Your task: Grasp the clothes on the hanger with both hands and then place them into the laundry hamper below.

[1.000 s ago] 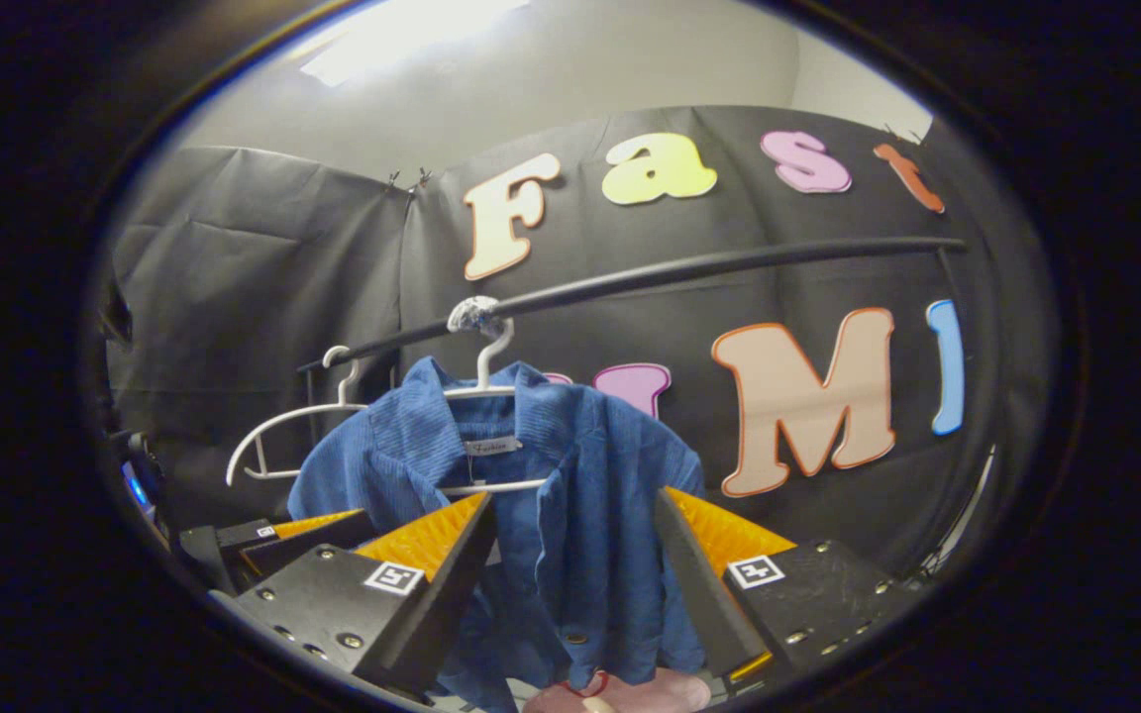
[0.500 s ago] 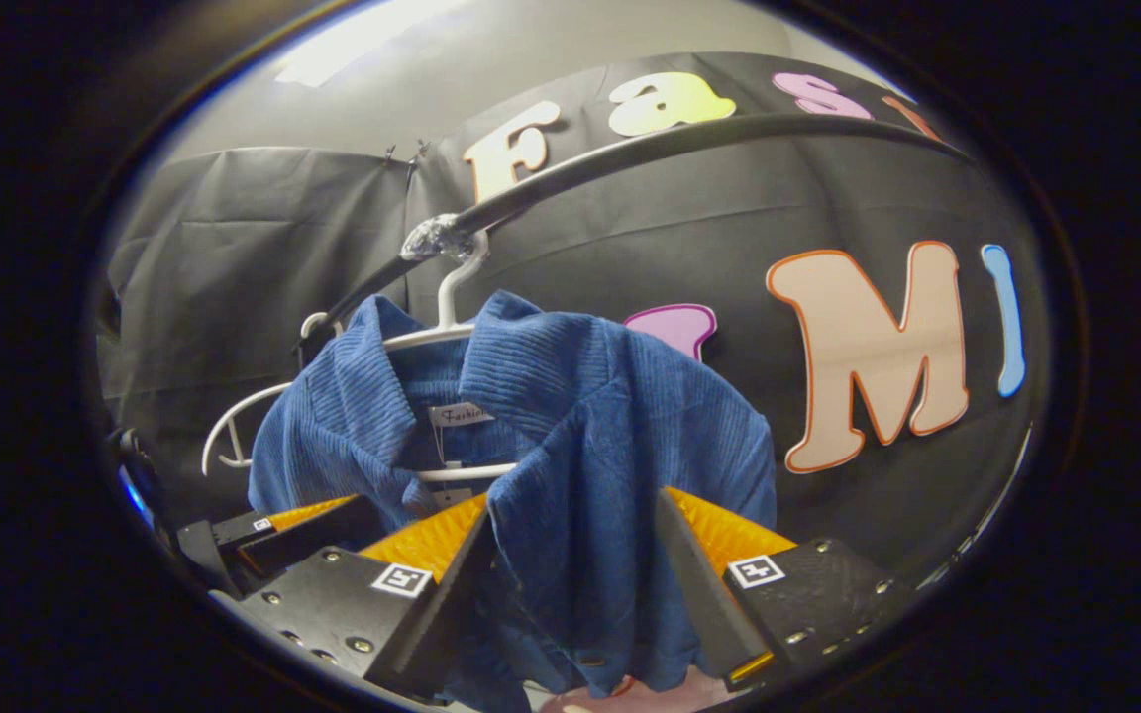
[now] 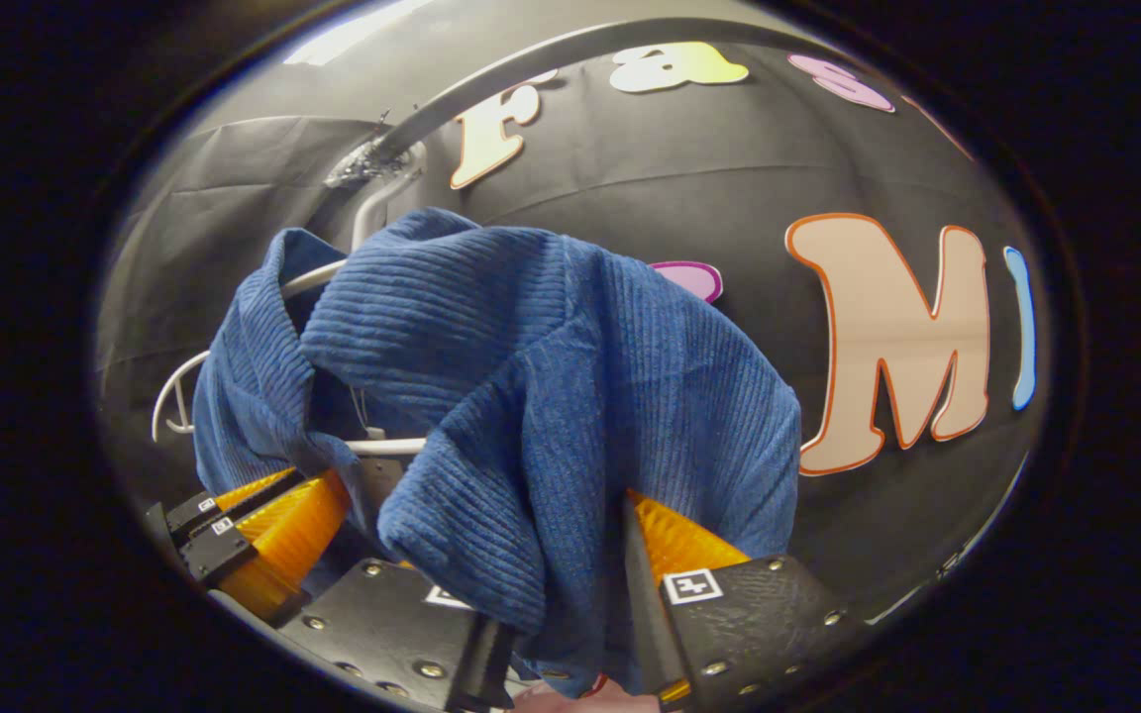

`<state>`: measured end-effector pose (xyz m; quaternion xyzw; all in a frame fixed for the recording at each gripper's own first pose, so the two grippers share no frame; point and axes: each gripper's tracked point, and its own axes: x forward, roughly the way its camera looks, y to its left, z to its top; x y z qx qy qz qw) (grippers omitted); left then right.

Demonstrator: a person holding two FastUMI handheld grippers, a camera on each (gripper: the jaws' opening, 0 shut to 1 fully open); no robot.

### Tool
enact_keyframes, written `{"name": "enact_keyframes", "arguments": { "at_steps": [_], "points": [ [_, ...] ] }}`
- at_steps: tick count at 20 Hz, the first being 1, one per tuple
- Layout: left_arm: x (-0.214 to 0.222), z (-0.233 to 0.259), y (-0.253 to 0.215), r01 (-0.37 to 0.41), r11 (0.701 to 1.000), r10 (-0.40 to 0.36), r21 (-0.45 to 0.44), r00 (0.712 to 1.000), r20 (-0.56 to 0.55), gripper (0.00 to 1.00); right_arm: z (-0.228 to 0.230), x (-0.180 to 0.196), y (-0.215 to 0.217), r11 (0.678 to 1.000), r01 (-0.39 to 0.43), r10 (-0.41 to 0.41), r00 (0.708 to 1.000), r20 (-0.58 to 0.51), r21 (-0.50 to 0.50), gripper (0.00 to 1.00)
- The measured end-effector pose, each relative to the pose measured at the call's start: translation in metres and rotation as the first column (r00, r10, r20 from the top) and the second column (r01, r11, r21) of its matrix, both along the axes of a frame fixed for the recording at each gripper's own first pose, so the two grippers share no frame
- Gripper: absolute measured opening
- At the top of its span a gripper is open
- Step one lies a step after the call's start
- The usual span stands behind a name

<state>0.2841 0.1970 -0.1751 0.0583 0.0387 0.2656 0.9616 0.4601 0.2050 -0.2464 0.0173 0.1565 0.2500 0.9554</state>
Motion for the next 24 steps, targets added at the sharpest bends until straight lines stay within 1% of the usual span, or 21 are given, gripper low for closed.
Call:
{"name": "enact_keyframes", "arguments": {
  "at_steps": [1,2,3,4,5,6,7,8,9,10,12,13,14,15,16,17,18,20,22,24],
  "points": [
    [0.001,0.002,0.0,-0.008,1.0,0.008,-0.01,1.0,0.015,0.07,0.002,0.003,-0.005,1.0,0.005,-0.005,1.0,0.008,-0.022,0.52],
    [-0.001,0.002,-0.002,-0.012,1.0,0.013,-0.027,1.0,0.027,0.02,0.006,0.003,-0.015,0.999,0.028,-0.028,0.999,0.029,-0.028,0.29],
    [-0.003,0.001,-0.005,-0.018,0.999,0.02,-0.044,0.999,0.038,0.01,0.006,0.007,-0.016,0.999,0.027,-0.026,0.999,0.033,-0.02,0.07],
    [-0.005,0.0,-0.01,-0.011,0.999,0.013,-0.051,0.999,0.042,0.01,0.003,0.011,-0.012,1.0,0.02,-0.02,1.0,0.018,-0.007,0.13],
    [-0.005,-0.001,-0.021,0.018,0.998,-0.016,-0.06,0.999,0.041,0.02,0.004,0.01,-0.011,1.0,0.014,-0.014,1.0,0.008,0.007,0.19],
    [-0.005,-0.003,-0.03,0.041,0.998,-0.039,-0.056,0.998,0.038,0.03,0.003,0.007,-0.011,1.0,0.006,-0.006,1.0,0.006,0.011,0.19],
    [-0.006,-0.002,-0.043,0.079,0.996,-0.077,-0.049,0.996,0.037,0.25,0.002,0.006,-0.011,1.0,-0.001,0.001,1.0,0.007,0.008,0.19],
    [-0.016,0.003,-0.043,0.049,0.999,-0.048,-0.017,0.998,0.036,0.46,0.004,0.001,-0.017,1.0,-0.001,0.001,1.0,0.01,0.006,0.19],
    [-0.013,0.001,-0.042,0.046,0.999,-0.046,0.003,0.998,0.031,0.67,0.001,0.003,-0.018,1.0,-0.012,0.011,1.0,0.007,0.004,0.17],
    [-0.017,0.0,-0.047,0.041,0.999,-0.041,0.011,0.999,0.022,0.89,0.004,0.003,-0.019,1.0,-0.016,0.016,1.0,0.01,-0.001,0.17],
    [-0.012,-0.006,-0.047,0.038,0.999,-0.038,0.014,0.999,0.006,0.94,0.007,0.0,-0.024,0.999,-0.03,0.03,0.999,0.024,-0.02,0.17],
    [-0.009,-0.009,-0.048,0.031,0.999,-0.031,0.014,1.0,0.003,0.95,0.01,0.0,-0.028,0.999,-0.032,0.033,0.999,0.031,-0.03,0.17],
    [-0.008,-0.008,-0.047,0.017,1.0,-0.017,0.025,1.0,0.006,0.93,0.014,-0.001,-0.032,0.999,-0.032,0.034,0.999,0.042,-0.038,0.17],
    [-0.006,-0.007,-0.044,0.002,0.999,-0.002,0.047,1.0,0.01,0.96,0.016,-0.001,-0.036,0.999,-0.028,0.03,0.998,0.052,-0.043,0.17],
    [-0.005,-0.005,-0.039,-0.019,0.998,0.018,0.067,1.0,0.015,0.92,0.02,-0.001,-0.04,0.999,-0.024,0.026,0.998,0.058,-0.044,0.17],
    [-0.006,-0.002,-0.031,-0.05,0.996,0.048,0.08,0.998,0.029,0.95,0.022,-0.001,-0.043,0.999,-0.02,0.023,0.998,0.06,-0.044,0.17],
    [-0.006,0.0,-0.024,-0.075,0.994,0.072,0.077,0.996,0.045,0.93,0.022,-0.001,-0.044,0.999,-0.02,0.023,0.998,0.059,-0.044,0.17],
    [-0.006,0.002,-0.009,-0.125,0.989,0.12,0.08,0.991,0.057,0.92,0.02,-0.002,-0.045,0.999,-0.021,0.024,0.998,0.057,-0.047,0.17],
    [-0.022,0.002,0.017,-0.233,0.964,0.233,0.131,0.972,0.015,0.55,0.023,-0.006,-0.047,0.998,-0.017,0.021,0.998,0.065,-0.056,0.17],
    [-0.015,0.001,0.012,-0.161,0.982,0.162,0.103,0.987,-0.006,0.18,0.026,-0.003,-0.05,0.998,-0.009,0.014,0.997,0.076,-0.059,0.17]
  ]
}}
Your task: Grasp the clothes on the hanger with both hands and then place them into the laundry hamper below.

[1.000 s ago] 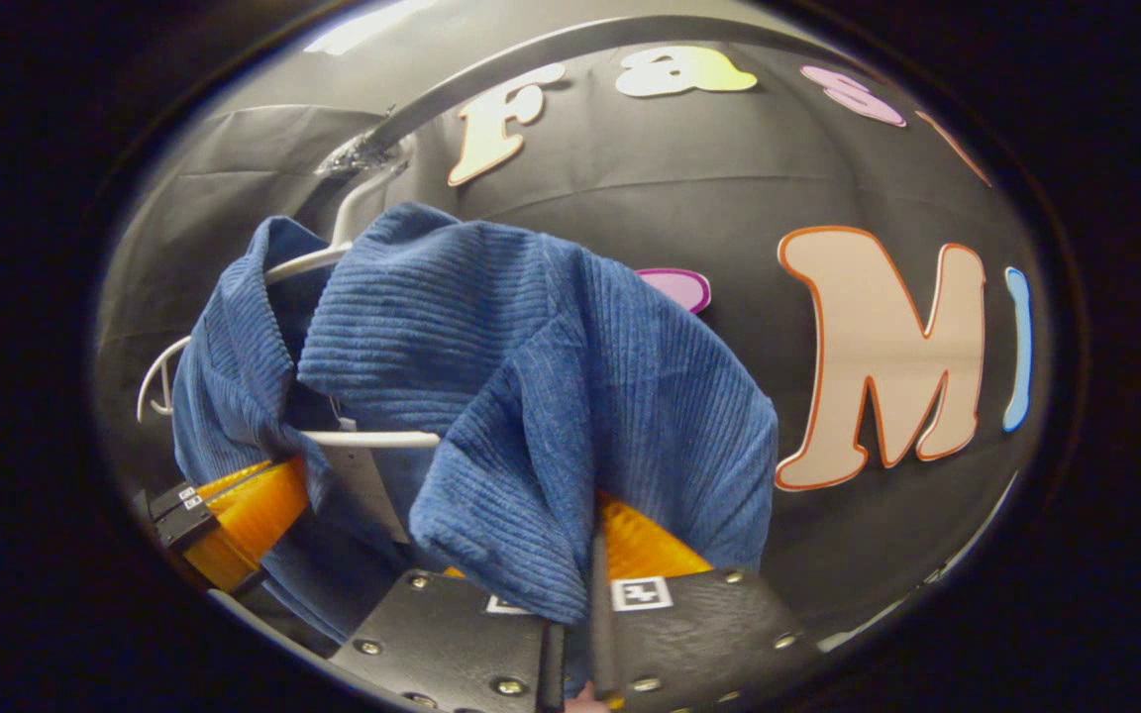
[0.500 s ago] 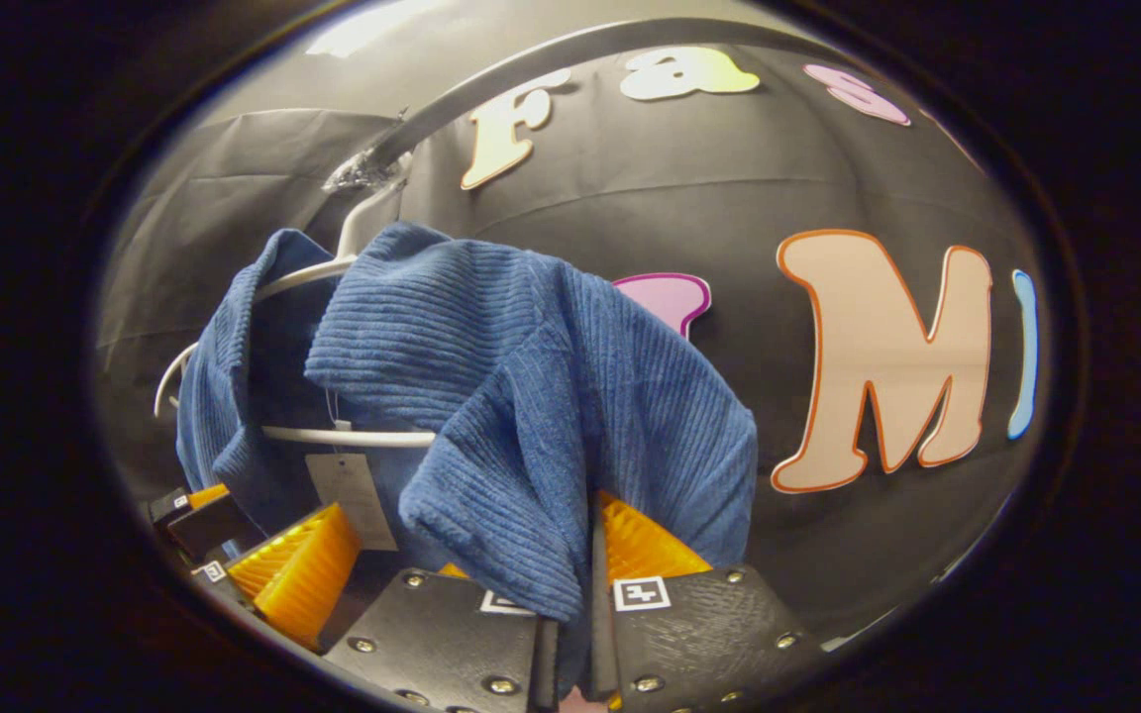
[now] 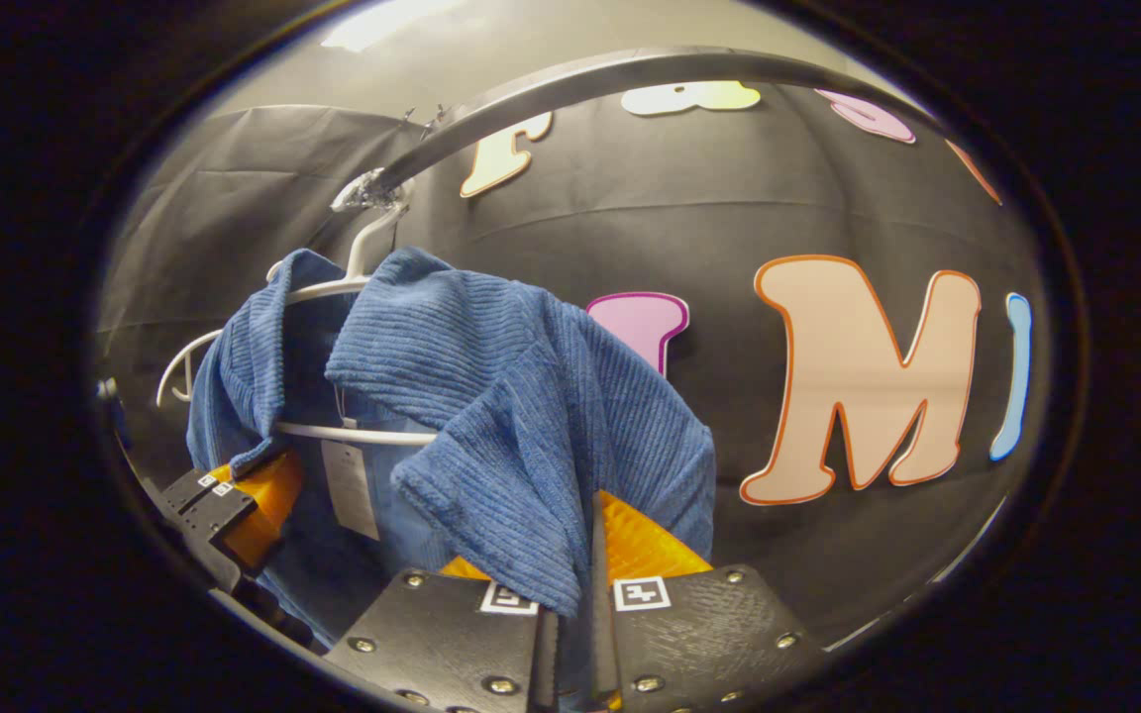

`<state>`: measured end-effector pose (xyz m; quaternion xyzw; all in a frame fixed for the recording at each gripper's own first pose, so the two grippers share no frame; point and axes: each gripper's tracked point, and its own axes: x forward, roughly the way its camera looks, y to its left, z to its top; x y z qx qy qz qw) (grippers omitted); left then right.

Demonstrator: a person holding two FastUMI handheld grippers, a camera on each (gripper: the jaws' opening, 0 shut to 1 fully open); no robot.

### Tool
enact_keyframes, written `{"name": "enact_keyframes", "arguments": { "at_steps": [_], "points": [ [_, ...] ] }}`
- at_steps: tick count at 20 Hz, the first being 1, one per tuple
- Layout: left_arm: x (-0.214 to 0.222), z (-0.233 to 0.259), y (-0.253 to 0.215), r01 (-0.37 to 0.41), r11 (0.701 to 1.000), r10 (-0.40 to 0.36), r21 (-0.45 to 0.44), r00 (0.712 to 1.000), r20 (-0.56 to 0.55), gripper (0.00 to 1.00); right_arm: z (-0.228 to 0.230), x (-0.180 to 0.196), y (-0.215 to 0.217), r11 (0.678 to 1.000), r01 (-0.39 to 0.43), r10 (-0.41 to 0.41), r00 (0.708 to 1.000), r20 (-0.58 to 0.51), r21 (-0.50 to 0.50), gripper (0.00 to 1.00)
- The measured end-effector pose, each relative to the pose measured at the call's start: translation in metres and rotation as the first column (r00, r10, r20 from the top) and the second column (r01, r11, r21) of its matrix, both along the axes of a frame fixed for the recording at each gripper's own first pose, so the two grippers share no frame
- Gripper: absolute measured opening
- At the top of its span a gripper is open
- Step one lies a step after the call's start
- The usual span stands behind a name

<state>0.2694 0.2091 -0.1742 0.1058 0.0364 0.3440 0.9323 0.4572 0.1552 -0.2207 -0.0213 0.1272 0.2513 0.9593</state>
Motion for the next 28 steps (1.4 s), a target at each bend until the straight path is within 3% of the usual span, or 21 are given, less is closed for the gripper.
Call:
{"name": "enact_keyframes", "arguments": {
  "at_steps": [1,5,9,11,14,16,21,23,26,27,28],
  "points": [
    [-0.004,0.003,-0.001,0.007,1.0,-0.007,-0.004,1.0,-0.009,0.0,0.001,0.001,-0.002,1.0,0.007,-0.007,1.0,0.007,-0.006,0.17],
    [-0.035,0.033,-0.012,0.034,0.995,-0.031,0.092,0.999,-0.03,0.0,0.02,0.002,-0.01,0.999,0.043,-0.044,0.996,0.072,0.008,0.17],
    [-0.059,0.086,-0.014,0.006,0.969,-0.008,0.248,1.0,0.008,0.0,0.056,-0.006,-0.012,0.999,0.041,-0.046,0.985,0.166,0.034,0.17],
    [-0.068,0.104,-0.004,-0.029,0.967,0.018,0.253,0.999,0.045,0.02,0.062,-0.001,-0.011,0.999,0.031,-0.037,0.982,0.186,0.033,0.13],
    [-0.074,0.103,0.01,-0.057,0.971,0.051,0.233,0.998,0.033,0.0,0.042,-0.01,0.003,0.999,-0.007,0.002,0.993,0.115,0.05,0.13],
    [-0.071,0.103,0.009,-0.045,0.97,0.041,0.239,0.999,0.023,0.0,0.043,-0.006,0.004,0.997,0.003,-0.012,0.992,0.128,0.072,0.06],
    [-0.072,0.109,0.015,-0.045,0.971,0.041,0.236,0.999,0.025,0.0,0.041,-0.003,0.009,0.999,-0.035,0.034,0.989,0.146,0.007,0.06],
    [-0.077,0.113,0.02,-0.058,0.973,0.052,0.225,0.998,0.036,0.0,0.035,-0.005,0.009,0.999,-0.045,0.046,0.993,0.112,-0.016,0.01],
    [-0.083,0.125,0.028,-0.076,0.966,0.07,0.245,0.997,0.036,0.0,0.056,-0.001,0.0,0.999,-0.022,0.029,0.986,0.167,-0.042,0.0],
    [-0.084,0.131,0.031,-0.084,0.962,0.077,0.258,0.996,0.038,0.02,0.071,0.002,-0.007,0.998,0.0,0.013,0.976,0.216,-0.059,0.06],
    [-0.084,0.139,0.034,-0.087,0.959,0.078,0.27,0.996,0.044,0.01,0.086,0.008,-0.014,0.996,0.034,-0.009,0.961,0.277,-0.083,0.01]
  ]
}}
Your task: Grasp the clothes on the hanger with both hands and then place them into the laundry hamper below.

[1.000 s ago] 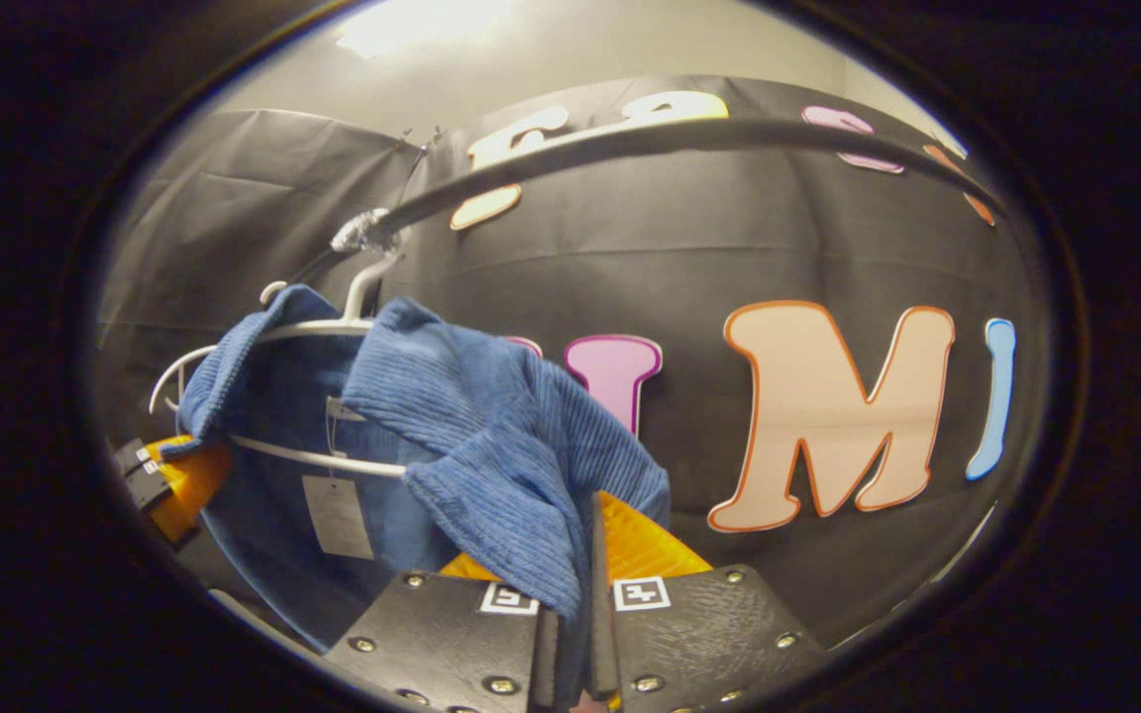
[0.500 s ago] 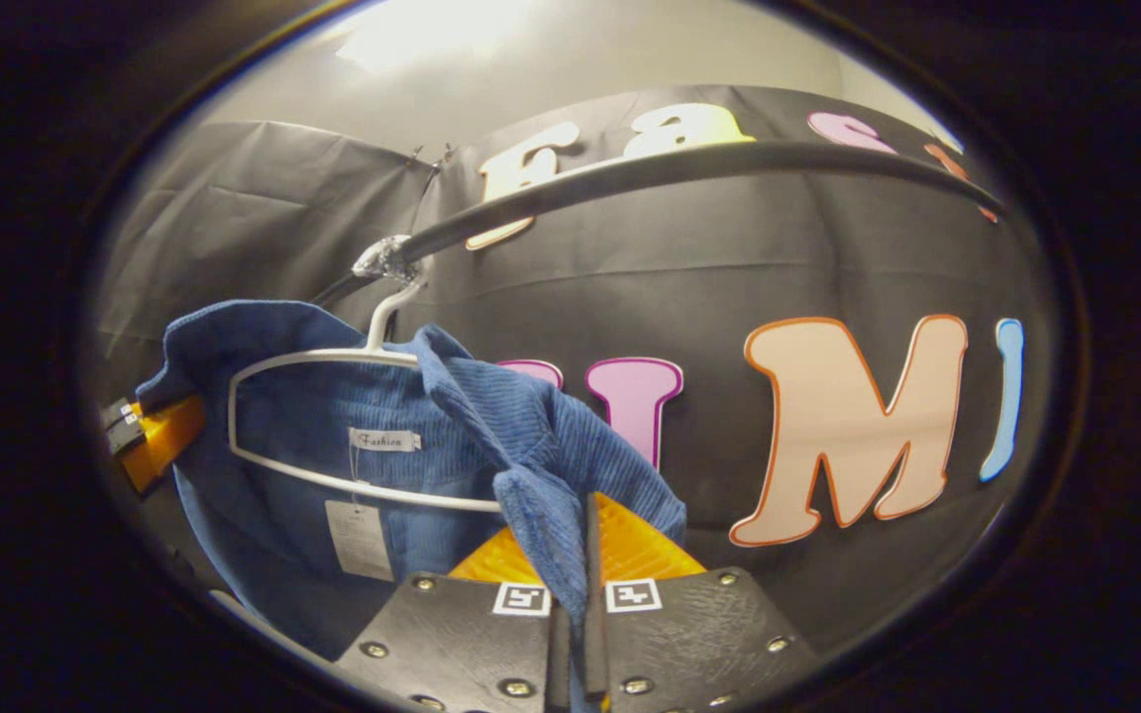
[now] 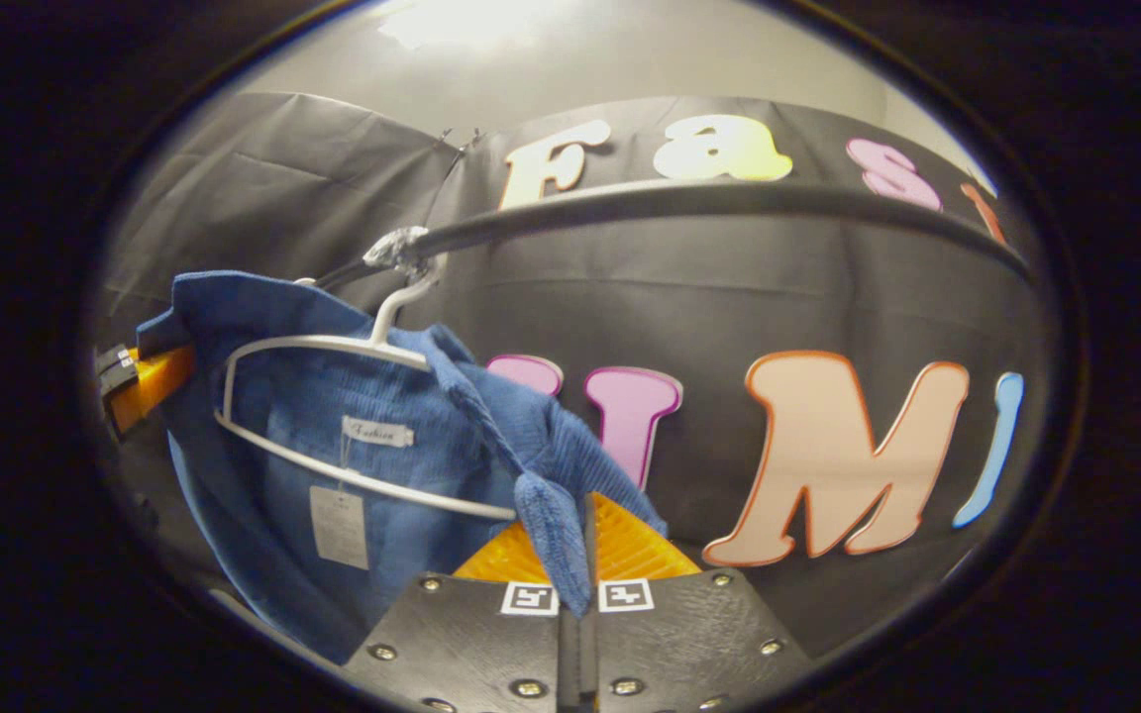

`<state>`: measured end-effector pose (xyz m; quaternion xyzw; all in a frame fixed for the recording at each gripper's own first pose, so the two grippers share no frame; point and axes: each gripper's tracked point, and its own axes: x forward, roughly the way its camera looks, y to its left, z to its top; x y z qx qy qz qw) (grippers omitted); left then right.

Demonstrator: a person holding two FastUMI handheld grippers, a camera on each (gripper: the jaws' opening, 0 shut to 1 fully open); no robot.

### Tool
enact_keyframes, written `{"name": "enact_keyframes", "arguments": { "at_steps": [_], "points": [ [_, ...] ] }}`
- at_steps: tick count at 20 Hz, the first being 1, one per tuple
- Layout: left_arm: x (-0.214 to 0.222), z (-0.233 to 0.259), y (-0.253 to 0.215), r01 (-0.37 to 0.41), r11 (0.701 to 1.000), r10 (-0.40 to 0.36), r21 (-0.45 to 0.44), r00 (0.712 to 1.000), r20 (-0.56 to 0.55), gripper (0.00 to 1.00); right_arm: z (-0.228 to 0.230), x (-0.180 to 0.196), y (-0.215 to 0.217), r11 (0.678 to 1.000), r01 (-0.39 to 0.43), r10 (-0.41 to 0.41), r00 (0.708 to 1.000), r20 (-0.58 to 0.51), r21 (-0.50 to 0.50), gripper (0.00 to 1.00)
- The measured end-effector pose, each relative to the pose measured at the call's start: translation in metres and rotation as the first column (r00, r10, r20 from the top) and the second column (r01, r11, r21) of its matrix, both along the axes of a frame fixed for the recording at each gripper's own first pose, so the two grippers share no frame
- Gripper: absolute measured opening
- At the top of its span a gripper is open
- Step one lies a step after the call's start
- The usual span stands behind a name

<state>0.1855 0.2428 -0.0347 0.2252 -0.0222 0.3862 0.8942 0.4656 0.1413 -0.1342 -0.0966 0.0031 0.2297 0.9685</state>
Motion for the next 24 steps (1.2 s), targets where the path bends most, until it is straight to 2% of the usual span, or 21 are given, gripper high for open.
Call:
{"name": "enact_keyframes", "arguments": {
  "at_steps": [2,3,4,5,6,7,11,15,19,23,24],
  "points": [
    [-0.001,0.008,0.011,-0.016,0.999,0.017,0.037,1.0,-0.007,0.01,0.025,0.014,-0.012,0.999,0.044,-0.041,0.994,0.097,-0.026,0.0],
    [0.002,0.009,0.016,-0.016,0.999,0.017,0.052,1.0,-0.016,0.02,0.027,0.021,-0.014,0.999,0.048,-0.047,0.994,0.101,-0.011,0.05],
    [0.006,0.009,0.023,-0.016,0.997,0.018,0.069,0.999,-0.031,0.0,0.027,0.029,-0.014,0.998,0.056,-0.056,0.993,0.103,0.003,0.0],
    [0.009,0.008,0.03,-0.022,0.997,0.026,0.08,0.999,-0.048,0.0,0.027,0.038,-0.015,0.998,0.066,-0.066,0.992,0.109,0.007,0.0],
    [0.009,0.006,0.037,-0.024,0.996,0.029,0.08,0.998,-0.062,0.0,0.024,0.046,-0.015,0.997,0.075,-0.075,0.991,0.11,0.004,0.05],
    [0.01,0.001,0.045,-0.032,0.997,0.037,0.071,0.997,-0.071,0.0,0.021,0.05,-0.014,0.997,0.076,-0.076,0.991,0.109,0.002,0.0],
    [-0.002,-0.023,0.075,-0.1,0.995,0.101,0.013,0.989,-0.106,0.0,0.015,0.068,-0.006,0.997,0.073,-0.074,0.991,0.108,0.013,0.0],
    [-0.016,-0.08,0.076,-0.123,0.98,0.101,-0.157,0.985,-0.144,0.0,0.009,0.081,-0.003,0.997,0.079,-0.075,0.989,0.131,-0.024,0.0],
    [0.003,-0.137,0.035,-0.064,0.963,0.01,-0.263,0.98,-0.201,0.0,-0.016,0.099,-0.026,0.991,0.122,-0.117,0.99,0.082,-0.053,0.01],
    [0.042,-0.168,-0.02,0.082,0.919,-0.153,-0.385,0.976,-0.157,0.0,-0.028,0.084,-0.043,0.992,0.11,-0.108,0.993,0.054,-0.053,0.01],
    [0.051,-0.17,-0.031,0.116,0.912,-0.188,-0.395,0.971,-0.149,0.0,-0.028,0.076,-0.047,0.993,0.104,-0.101,0.993,0.061,-0.051,0.05]
  ]
}}
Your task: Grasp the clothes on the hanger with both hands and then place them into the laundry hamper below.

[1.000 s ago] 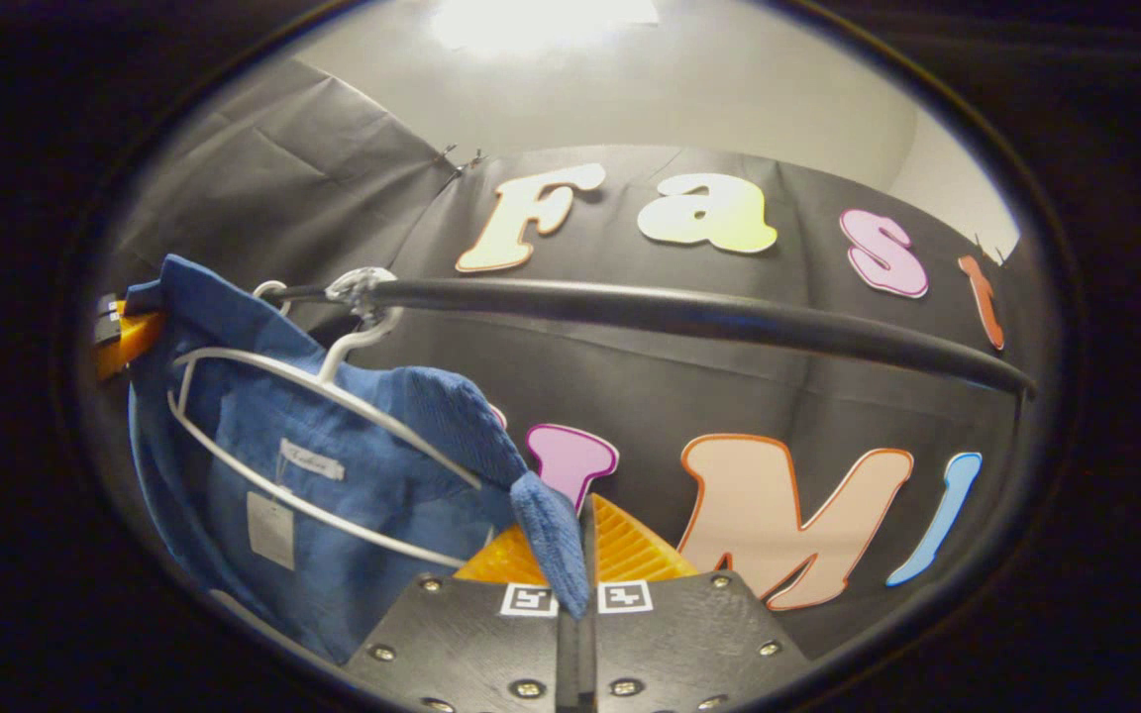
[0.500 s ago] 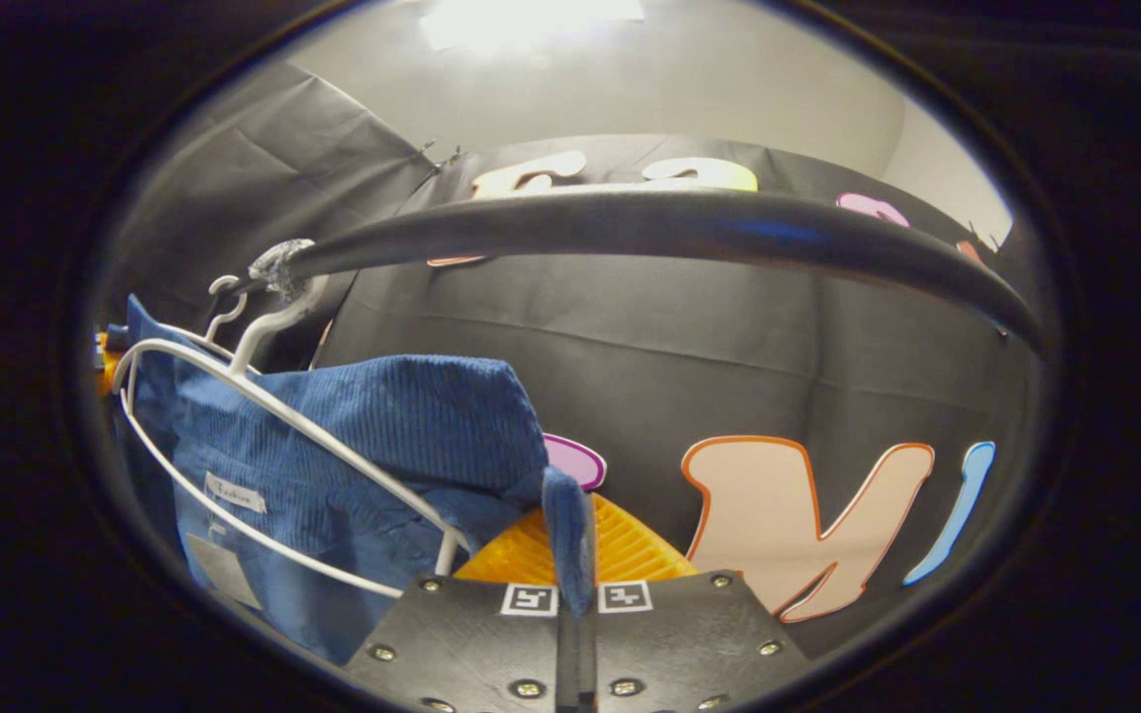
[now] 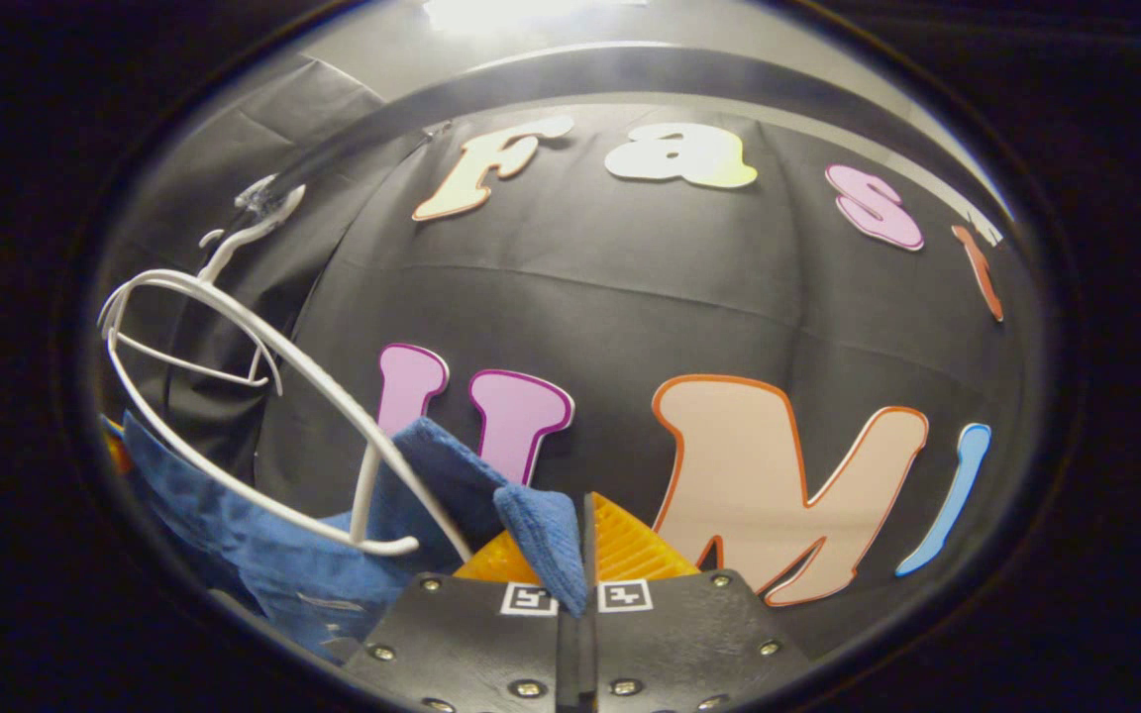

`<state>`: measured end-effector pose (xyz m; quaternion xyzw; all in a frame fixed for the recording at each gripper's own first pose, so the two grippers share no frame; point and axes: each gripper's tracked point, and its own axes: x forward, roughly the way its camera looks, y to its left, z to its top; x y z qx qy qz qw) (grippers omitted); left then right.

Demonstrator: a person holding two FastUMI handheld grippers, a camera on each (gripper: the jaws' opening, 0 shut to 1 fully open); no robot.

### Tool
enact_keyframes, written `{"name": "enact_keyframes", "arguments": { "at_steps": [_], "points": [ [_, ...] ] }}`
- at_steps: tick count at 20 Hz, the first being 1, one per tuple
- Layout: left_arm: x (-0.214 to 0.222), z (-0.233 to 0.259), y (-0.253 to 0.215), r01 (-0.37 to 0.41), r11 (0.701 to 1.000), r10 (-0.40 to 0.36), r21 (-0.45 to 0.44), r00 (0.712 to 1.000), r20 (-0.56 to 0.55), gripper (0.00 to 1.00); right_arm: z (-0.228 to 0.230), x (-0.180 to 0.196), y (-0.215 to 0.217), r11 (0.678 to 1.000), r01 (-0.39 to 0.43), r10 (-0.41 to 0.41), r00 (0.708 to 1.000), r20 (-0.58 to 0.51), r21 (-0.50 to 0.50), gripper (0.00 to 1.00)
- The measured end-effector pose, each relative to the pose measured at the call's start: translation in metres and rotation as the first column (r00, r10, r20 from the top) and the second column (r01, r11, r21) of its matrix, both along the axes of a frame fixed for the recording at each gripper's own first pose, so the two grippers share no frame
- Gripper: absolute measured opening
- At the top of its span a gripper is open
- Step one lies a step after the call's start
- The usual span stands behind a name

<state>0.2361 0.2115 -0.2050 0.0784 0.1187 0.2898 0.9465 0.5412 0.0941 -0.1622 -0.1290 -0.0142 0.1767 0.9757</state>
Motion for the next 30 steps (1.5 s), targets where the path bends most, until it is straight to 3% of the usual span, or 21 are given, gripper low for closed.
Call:
{"name": "enact_keyframes", "arguments": {
  "at_steps": [3,10,14,19,23,30],
  "points": [
    [0.016,-0.014,-0.03,0.093,0.995,-0.094,-0.043,0.995,-0.018,0.0,0.002,-0.026,-0.018,1.0,0.011,-0.011,1.0,-0.017,0.024,0.05],
    [0.048,-0.031,-0.074,0.234,0.964,-0.235,-0.127,0.972,0.013,0.0,-0.014,-0.034,-0.072,0.987,0.155,-0.153,0.987,-0.051,0.033,0.05],
    [0.054,-0.037,-0.09,0.298,0.945,-0.302,-0.132,0.953,-0.005,0.0,-0.007,-0.06,-0.071,0.992,0.128,-0.128,0.992,-0.016,-0.008,0.05],
    [0.052,-0.046,-0.109,0.356,0.915,-0.366,-0.192,0.93,-0.023,0.0,-0.019,-0.099,-0.043,0.988,0.031,-0.005,0.985,-0.172,0.152,0.05],
    [0.055,-0.052,-0.13,0.43,0.875,-0.448,-0.223,0.894,-0.033,0.0,-0.047,-0.119,-0.015,0.954,-0.007,0.107,0.942,-0.318,0.301,0.05],
    [0.032,-0.093,-0.133,0.462,0.824,-0.521,-0.327,0.845,-0.119,0.0,-0.125,-0.175,0.013,0.963,-0.067,0.202,0.824,-0.529,0.263,0.05]
  ]
}}
